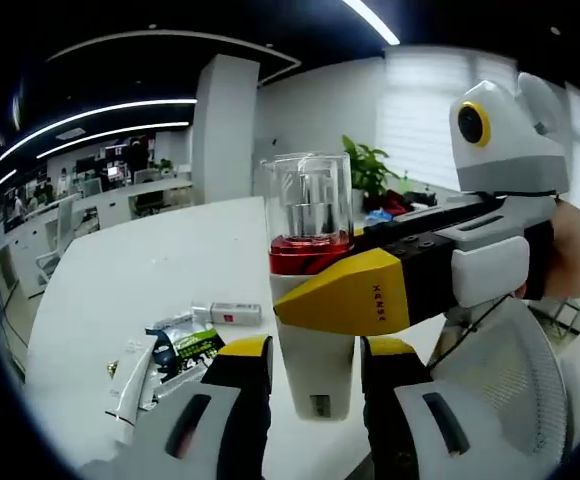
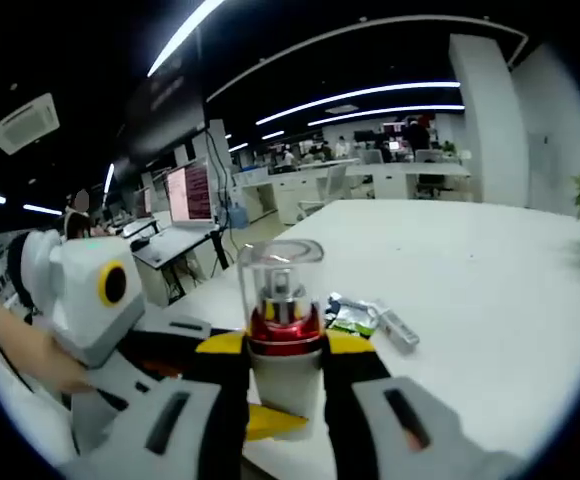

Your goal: Arrange the skincare products in the storage area until every visible bottle or jar stands upright without overlapping.

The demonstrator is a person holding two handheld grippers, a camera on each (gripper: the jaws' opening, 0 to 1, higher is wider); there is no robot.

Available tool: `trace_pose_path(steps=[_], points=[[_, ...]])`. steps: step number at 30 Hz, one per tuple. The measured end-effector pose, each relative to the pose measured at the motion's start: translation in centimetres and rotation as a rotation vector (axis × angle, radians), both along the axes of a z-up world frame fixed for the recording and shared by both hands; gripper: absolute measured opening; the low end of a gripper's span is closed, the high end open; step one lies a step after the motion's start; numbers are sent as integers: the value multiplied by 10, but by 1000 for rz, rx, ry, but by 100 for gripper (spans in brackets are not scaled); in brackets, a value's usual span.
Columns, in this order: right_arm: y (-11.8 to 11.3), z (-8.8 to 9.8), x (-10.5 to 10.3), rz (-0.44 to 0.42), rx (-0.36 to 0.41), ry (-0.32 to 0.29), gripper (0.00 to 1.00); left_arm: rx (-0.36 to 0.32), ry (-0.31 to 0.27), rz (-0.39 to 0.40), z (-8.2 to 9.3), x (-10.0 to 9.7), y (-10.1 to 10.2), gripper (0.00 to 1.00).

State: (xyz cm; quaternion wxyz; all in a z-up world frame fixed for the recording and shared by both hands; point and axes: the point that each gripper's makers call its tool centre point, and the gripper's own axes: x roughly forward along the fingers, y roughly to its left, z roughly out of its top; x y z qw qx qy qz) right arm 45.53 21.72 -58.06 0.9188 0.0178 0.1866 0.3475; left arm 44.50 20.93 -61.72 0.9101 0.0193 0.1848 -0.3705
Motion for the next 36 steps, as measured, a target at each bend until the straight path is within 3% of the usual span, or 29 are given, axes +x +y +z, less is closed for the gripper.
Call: trace_pose_path(steps=[12, 16, 24, 36], points=[[-4, 8, -4, 20, 28, -49, 28, 5, 4, -45, 7, 0, -4, 25], [-9, 21, -7, 83, 76, -102, 28, 6, 27, -118, 8, -4, -10, 25], [-22, 35, -8, 200, 137, -96, 30, -51, 48, -261, 15, -9, -25, 24], [-27, 35, -6, 268, 124, -91, 31, -61, 49, -436, 16, -9, -39, 24]])
